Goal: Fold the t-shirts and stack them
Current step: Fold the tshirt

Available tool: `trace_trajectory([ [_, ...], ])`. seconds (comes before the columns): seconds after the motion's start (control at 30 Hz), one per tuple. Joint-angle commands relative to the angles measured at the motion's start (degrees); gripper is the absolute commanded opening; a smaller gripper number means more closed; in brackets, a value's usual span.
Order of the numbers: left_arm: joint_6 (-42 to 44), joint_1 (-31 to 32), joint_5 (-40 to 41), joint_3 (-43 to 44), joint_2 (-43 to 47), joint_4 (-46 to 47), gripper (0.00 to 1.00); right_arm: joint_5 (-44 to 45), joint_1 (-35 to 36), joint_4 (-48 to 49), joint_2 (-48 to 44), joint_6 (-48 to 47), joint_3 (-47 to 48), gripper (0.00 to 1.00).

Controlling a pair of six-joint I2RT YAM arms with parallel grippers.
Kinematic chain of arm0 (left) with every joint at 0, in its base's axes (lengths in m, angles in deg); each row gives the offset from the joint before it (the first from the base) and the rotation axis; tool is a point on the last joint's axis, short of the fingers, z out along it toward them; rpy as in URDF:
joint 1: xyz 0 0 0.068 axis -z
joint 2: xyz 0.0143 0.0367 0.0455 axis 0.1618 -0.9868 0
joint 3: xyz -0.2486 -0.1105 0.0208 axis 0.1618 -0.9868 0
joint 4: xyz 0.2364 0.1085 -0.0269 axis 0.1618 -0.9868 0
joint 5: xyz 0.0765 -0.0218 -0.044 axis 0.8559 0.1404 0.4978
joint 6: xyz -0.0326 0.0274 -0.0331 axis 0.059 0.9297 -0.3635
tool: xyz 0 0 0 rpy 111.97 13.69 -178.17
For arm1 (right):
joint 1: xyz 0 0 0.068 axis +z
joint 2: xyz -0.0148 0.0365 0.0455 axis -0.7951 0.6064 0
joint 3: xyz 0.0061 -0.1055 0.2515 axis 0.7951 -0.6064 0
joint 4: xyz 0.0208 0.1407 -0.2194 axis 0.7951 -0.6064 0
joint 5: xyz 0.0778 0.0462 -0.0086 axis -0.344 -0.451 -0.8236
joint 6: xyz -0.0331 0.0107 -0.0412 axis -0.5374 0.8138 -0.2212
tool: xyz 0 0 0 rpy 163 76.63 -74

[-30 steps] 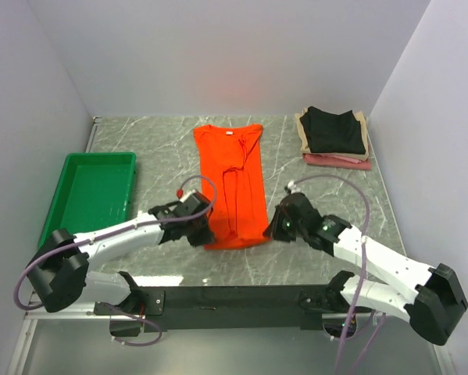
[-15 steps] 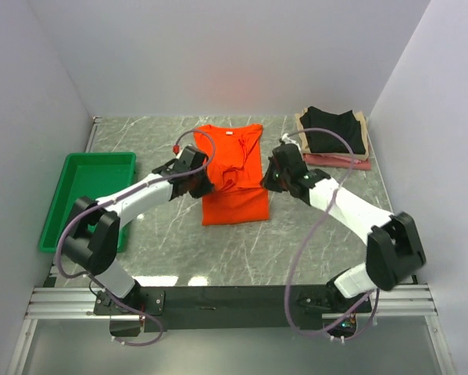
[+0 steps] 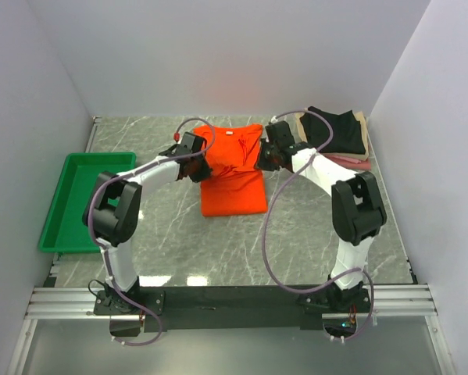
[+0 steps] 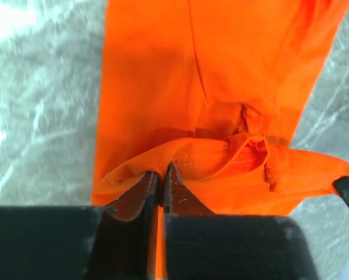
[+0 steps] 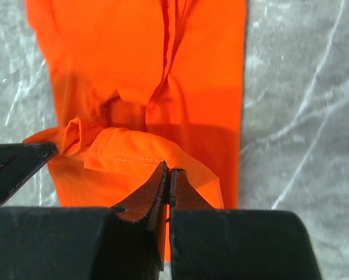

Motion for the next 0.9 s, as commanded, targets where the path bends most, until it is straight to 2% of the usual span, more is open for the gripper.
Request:
trace_trajectory([
  [0.0, 1.42, -0.97, -0.82, 4.02, -0.80, 0.47, 0.17, -1.00, -1.00, -2.98, 3.22, -1.53, 6.27, 0.06],
  [0.03, 1.32, -1.15, -1.60, 4.29, -0.71, 0.56, 0.29, -0.74, -1.09, -3.42, 4.36, -1.18, 6.88, 0.12],
  [0.1, 1.41, -1.24, -1.43, 5.08, -0.36, 0.56, 0.61, -2.05, -1.88, -3.69, 5.08, -0.91, 8.20, 0.21],
  [0.13, 1.58, -1.24, -1.52, 5.43, -0.01, 0.47, 0.99, -2.23, -1.97, -3.86, 4.99, -0.82, 8.47, 0.38],
  [0.23, 2.29, -1.24, -1.43, 7.10, 0.60, -1.02, 0.99, -1.88, -2.15, -4.30, 3.68, -1.00, 9.17, 0.62],
  [0.3, 2.38, -1.24, -1.43, 6.32, 1.65, -1.20, 0.99, -2.75, -2.24, -3.96, 2.27, -1.44, 7.95, 0.69],
  [0.33, 2.38, -1.24, -1.43, 5.44, 3.23, -0.94, 0.99, -3.11, -2.24, -3.61, 0.27, -1.26, 5.77, 0.81],
  [0.47, 1.32, -1.24, -1.43, -2.54, 9.91, 0.47, 0.99, -5.65, -0.84, 0.34, -4.76, -1.96, -2.41, 0.86],
  [0.57, -0.17, -1.41, 2.34, -11.59, 17.73, -0.32, 0.99, -7.94, 2.14, 1.49, -5.47, -2.75, -5.67, 0.87],
  [0.67, -2.54, -2.12, 6.47, -22.21, 26.69, -3.30, 0.99, -7.33, 6.44, 2.28, -4.15, -2.40, -6.29, 0.87],
  [0.87, -6.41, -3.52, 8.59, -33.23, 42.16, -8.49, 0.99, -6.37, 11.82, 3.34, 2.08, -3.02, -0.68, 0.87],
])
